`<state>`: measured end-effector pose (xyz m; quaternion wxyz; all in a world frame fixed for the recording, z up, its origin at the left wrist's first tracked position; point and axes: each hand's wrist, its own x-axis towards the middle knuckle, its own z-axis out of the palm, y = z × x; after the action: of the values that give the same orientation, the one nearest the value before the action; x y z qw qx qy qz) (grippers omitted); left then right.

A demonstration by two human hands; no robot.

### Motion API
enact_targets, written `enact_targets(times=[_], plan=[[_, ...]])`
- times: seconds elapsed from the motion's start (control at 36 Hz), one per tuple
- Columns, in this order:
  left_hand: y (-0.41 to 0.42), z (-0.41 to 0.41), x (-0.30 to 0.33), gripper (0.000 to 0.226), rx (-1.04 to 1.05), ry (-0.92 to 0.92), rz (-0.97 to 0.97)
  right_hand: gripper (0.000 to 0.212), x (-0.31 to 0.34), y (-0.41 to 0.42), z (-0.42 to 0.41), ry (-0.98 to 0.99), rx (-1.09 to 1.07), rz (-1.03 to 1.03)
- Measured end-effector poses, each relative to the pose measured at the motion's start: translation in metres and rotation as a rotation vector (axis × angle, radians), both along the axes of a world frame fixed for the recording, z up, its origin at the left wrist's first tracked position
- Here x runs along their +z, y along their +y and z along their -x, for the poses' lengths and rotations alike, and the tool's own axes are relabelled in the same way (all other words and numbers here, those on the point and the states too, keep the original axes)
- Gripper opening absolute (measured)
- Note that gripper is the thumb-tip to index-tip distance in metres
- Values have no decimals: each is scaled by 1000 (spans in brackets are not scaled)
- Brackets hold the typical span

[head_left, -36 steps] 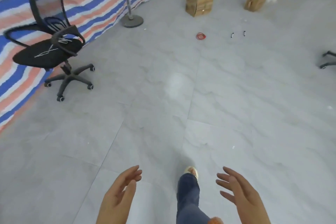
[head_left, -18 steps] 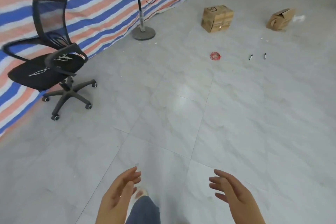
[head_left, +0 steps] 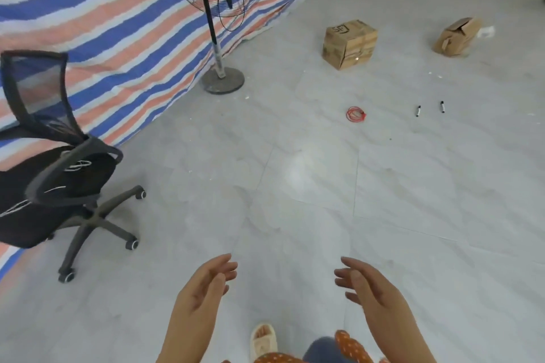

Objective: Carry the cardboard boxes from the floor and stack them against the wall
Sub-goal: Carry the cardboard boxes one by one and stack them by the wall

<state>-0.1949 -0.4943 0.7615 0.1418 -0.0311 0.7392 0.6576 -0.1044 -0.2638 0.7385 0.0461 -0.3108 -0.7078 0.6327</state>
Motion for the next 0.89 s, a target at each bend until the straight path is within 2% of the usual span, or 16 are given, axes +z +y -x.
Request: enact_targets(times=[0.22, 0.28, 0.31, 0.33, 0.36, 0.39, 0.42, 0.5, 0.67, 0.89], plan=[[61, 122, -18, 46, -129, -47, 50, 27, -17, 63, 93, -126, -121, 19], [81, 156, -22, 44, -129, -42, 57, 12, -19, 81, 121, -98, -138, 48], [93, 174, -24, 40, -126, -33, 57, 17, -20, 91, 138, -92, -135, 47], [105, 192, -26, 38, -119, -22, 57, 37, -21, 105, 154, -89, -127, 36], [118, 210, -28, 37, -109, -13, 59, 38, -24, 120, 171, -79, -136, 30], [132, 228, -28, 36, -101, -6, 59, 20, -25, 137, 190, -74, -150, 36], [147, 244, -28, 35, -95, -2, 56, 14, -26, 156, 208, -67, -152, 38], [195, 293, -20, 35, -77, 18, 20, 28, -10, 211, 263, -52, -155, -10], [275, 376, -12, 33, -70, 32, -8, 28, 5, 289, 356, -49, -138, -61], [325, 485, -29, 30, -25, -47, 11, 26, -9, 341, 465, -104, -99, -15]])
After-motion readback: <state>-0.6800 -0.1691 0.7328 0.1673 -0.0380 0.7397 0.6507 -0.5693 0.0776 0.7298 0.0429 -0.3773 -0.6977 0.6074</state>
